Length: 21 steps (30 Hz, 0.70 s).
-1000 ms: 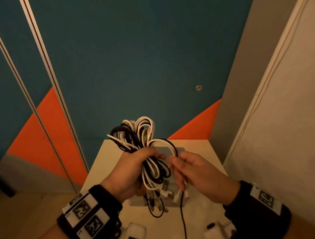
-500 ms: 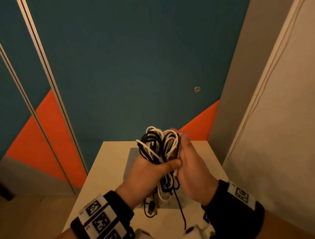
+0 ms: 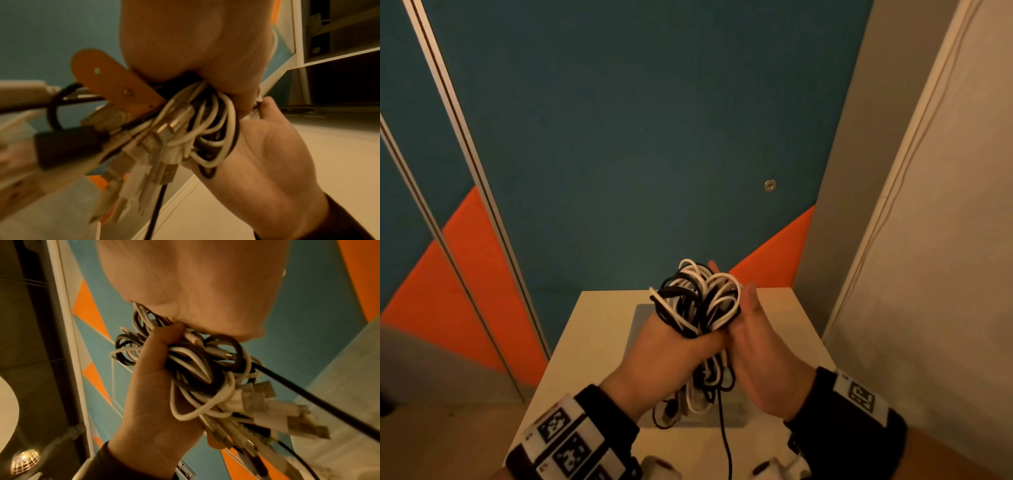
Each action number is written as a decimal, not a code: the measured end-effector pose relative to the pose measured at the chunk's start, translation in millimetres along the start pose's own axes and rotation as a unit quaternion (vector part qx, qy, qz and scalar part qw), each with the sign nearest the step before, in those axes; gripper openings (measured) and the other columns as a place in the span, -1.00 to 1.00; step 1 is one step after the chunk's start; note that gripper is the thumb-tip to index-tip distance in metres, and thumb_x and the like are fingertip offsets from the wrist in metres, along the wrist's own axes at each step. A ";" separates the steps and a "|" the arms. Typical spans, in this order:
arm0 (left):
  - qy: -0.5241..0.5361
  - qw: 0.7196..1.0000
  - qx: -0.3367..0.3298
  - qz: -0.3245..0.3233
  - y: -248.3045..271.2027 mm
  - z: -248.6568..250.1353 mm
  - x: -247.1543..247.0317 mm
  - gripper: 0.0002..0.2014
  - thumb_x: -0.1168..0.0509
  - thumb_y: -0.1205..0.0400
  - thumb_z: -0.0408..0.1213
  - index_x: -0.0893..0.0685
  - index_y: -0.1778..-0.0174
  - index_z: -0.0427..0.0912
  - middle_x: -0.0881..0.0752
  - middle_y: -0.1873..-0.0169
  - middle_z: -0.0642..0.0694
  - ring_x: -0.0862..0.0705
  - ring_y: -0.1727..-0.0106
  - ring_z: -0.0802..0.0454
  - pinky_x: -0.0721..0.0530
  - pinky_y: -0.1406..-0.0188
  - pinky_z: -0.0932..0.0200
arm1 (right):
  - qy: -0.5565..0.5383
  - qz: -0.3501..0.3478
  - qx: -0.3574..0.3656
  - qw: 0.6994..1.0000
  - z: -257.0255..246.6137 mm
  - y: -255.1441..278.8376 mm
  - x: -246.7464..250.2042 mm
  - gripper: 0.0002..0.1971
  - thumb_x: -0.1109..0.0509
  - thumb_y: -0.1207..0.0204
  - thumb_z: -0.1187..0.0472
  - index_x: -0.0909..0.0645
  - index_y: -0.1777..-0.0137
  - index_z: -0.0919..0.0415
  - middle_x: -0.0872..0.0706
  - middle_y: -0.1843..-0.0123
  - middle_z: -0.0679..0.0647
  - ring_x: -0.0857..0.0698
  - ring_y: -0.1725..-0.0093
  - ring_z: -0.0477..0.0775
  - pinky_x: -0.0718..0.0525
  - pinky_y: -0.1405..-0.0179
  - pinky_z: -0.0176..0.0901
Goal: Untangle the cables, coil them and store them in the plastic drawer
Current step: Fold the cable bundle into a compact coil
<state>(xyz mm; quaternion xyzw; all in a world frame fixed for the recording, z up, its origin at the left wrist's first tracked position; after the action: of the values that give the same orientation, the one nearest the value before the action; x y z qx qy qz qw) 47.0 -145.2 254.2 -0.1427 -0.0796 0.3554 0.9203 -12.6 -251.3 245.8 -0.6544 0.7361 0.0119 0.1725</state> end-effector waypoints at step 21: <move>0.157 0.976 0.128 0.078 -1.5 -5.8 10.9 -0.75 -0.35 -0.59 -0.59 -0.78 -0.03 -0.18 -0.82 0.16 -0.29 -0.83 0.16 -0.16 -0.79 0.26 0.02 | 0.185 -0.108 -0.038 0.976 38.2 11.3 29.8 0.08 -0.58 -0.41 0.32 0.16 -0.68 -0.07 -0.39 -0.60 -0.14 -0.48 -0.52 -0.10 -0.52 -0.47 0.02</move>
<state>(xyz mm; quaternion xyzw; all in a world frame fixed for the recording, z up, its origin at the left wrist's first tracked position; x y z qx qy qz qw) 57.4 -140.1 249.6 -0.0834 0.1232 0.4067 0.9014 -16.9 -269.0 199.5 -0.7269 0.6793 -0.1006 0.0085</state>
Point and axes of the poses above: each hand's wrist, its own y-axis away from the middle knuckle, its own x-axis out of the back of the hand, z = x × y, the point moved 1 cm from there along -y, towards the middle knuckle
